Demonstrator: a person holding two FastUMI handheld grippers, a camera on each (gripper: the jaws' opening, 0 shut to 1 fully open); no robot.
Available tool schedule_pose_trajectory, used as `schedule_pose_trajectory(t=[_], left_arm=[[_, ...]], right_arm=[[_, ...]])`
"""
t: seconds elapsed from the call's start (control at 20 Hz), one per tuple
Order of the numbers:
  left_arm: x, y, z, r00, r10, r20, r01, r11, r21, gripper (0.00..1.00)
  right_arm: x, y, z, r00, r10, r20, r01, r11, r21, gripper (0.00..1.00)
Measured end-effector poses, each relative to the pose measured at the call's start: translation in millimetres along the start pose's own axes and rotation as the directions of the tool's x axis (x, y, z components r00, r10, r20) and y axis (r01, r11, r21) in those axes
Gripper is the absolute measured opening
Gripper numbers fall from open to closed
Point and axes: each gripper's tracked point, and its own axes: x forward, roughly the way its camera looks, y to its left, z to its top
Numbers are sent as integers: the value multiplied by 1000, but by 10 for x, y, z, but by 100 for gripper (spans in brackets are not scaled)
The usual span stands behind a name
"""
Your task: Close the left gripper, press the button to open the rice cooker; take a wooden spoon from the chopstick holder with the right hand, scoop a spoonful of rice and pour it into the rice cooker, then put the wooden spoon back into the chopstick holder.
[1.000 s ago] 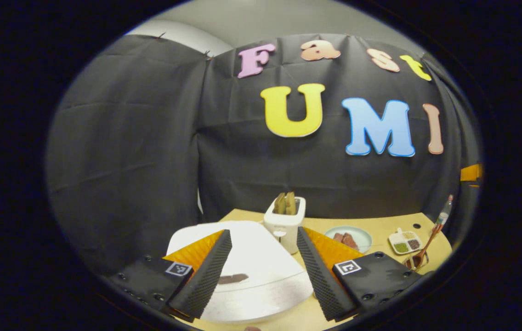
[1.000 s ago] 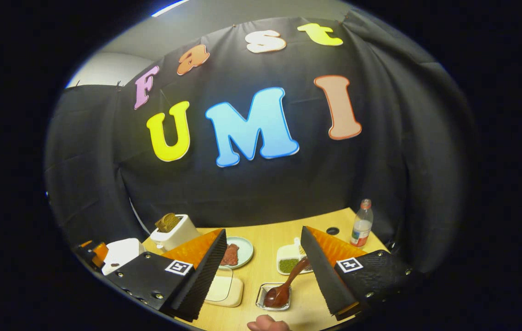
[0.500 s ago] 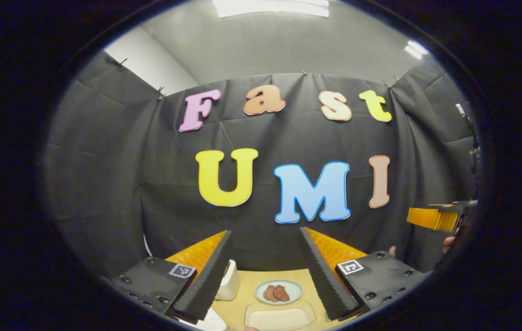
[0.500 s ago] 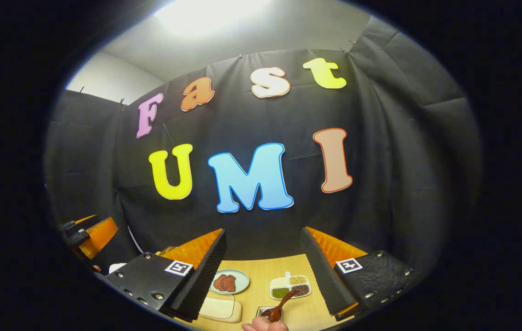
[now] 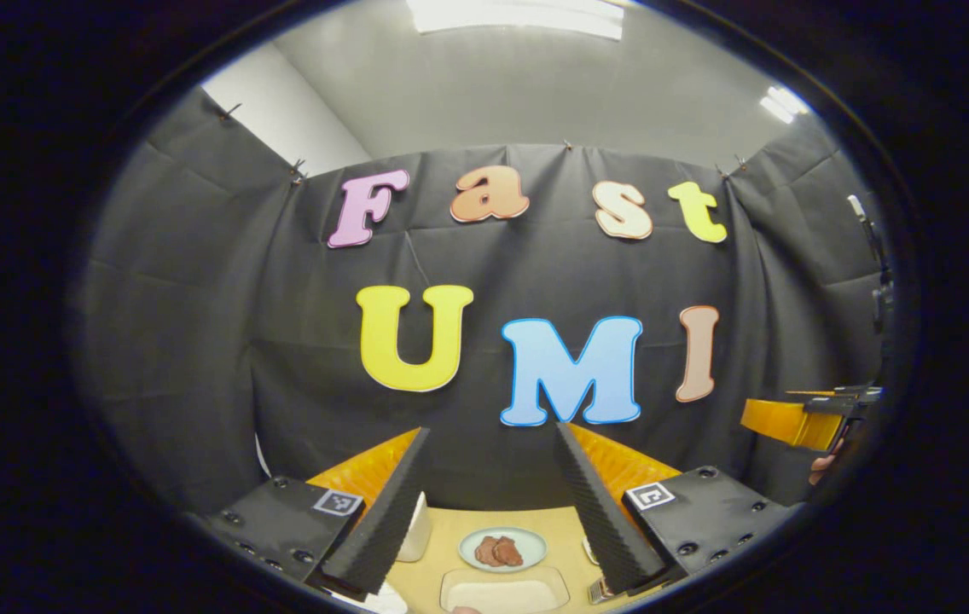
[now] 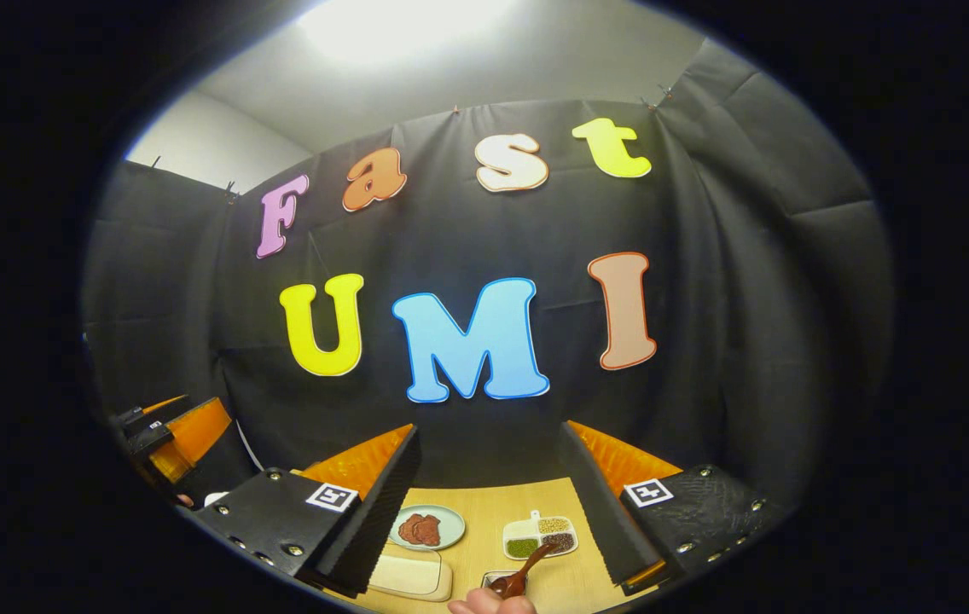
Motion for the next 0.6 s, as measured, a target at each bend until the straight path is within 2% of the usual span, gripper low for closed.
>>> schedule_pose_trajectory(t=[0.1,0.15,0.25,0.3,0.6], left_arm=[[-40,76,-2,1000,-1,3,1,1000,-11,89],[-49,131,-17,1000,-3,3,3,1000,-9,97],[-69,252,-46,1000,-1,-4,1,1000,0,96],[-70,274,-58,1000,-6,-6,6,1000,-4,89],[-66,408,-89,999,-37,-12,37,999,-15,91]], right_arm=[[-16,36,54,1000,-8,8,8,1000,-8,98],[-7,66,93,1000,-11,19,11,1000,-11,98],[-14,126,92,1000,-17,23,17,1000,-16,98],[-26,160,85,1000,-20,22,20,1000,-17,98],[-92,328,5,999,-39,10,40,999,-32,98]])
